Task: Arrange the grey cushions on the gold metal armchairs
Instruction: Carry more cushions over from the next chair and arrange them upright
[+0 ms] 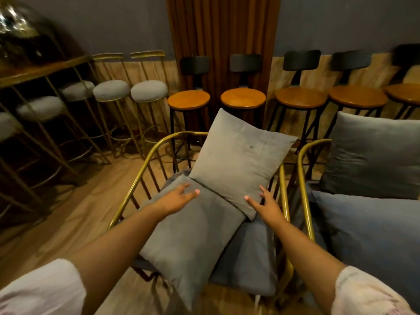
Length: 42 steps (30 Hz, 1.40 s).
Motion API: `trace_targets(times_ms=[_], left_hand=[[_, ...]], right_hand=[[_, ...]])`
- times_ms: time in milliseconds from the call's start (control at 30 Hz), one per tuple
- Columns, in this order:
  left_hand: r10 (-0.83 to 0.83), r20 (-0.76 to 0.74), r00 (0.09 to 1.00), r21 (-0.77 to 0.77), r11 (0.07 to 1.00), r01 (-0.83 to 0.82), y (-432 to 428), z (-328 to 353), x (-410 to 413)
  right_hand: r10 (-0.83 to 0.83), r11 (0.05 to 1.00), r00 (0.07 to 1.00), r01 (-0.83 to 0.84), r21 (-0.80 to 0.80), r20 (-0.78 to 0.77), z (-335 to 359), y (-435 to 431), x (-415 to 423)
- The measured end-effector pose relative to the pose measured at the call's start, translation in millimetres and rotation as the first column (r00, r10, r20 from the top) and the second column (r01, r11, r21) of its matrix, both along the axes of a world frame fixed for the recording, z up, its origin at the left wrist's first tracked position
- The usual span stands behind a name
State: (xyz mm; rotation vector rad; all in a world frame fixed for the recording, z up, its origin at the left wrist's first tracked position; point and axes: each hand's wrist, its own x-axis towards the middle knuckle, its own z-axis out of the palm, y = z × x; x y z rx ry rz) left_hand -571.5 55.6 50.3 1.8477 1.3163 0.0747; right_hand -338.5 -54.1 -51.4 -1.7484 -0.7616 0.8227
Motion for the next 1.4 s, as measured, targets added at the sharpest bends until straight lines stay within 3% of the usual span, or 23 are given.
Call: trace_targets(times_ms=[167,333,567,733,833,933,1067,1267,1400], left_hand=[[0.046,0.164,0.985,-0.04,0.998,-0.04,76.8,0.3,47.4],[0.103,0.303,0.947,-0.091,0.993,-0.079,173.4,-10.5,117.3],[0.16,0.31,0.937,-0.118,0.985,-0.129,296.1,-43.5,204.1],[0.228,0.339,0.913,-0.147,0.971,-0.188,357.1,-80.6,250.2],[0.185,0.345,0.92,-0.167,0.977,-0.134,384.9,-104.5,265.5],[0.164,0.305,0.938,-0.206,0.973,-0.103,403.3,-125.1,276.9],[0.174,0.243,0.954,-0.269,0.957,-0.106,410.0,-147.5,279.6],[0.278,0.357,0.892,-0.301,0.938,-0.172,395.0,-156.1,263.8],[0.338,0.455,0.824,-0.293,0.93,-0.22,376.0,-130.4,247.9]], right_hand=[[-0.106,0.993,0.994,0.107,0.047,-0.02,-45.4,67.1,64.8],[-0.323,0.941,0.946,0.325,0.089,-0.038,5.9,129.3,113.0],[-0.683,0.724,0.727,0.687,0.067,-0.073,-12.1,214.4,200.6],[-0.783,0.618,0.621,0.772,0.148,0.029,-37.2,255.1,236.0],[-0.816,0.573,0.576,0.795,0.199,0.049,-63.3,262.4,236.0],[-0.819,0.56,0.574,0.794,0.235,0.01,-87.8,258.5,237.8],[-0.77,0.623,0.636,0.768,0.15,-0.055,-109.7,244.9,238.0],[-0.658,0.747,0.753,0.65,0.138,0.017,-109.7,233.0,198.7],[-0.652,0.739,0.758,0.643,0.201,-0.031,-82.1,229.5,176.6]])
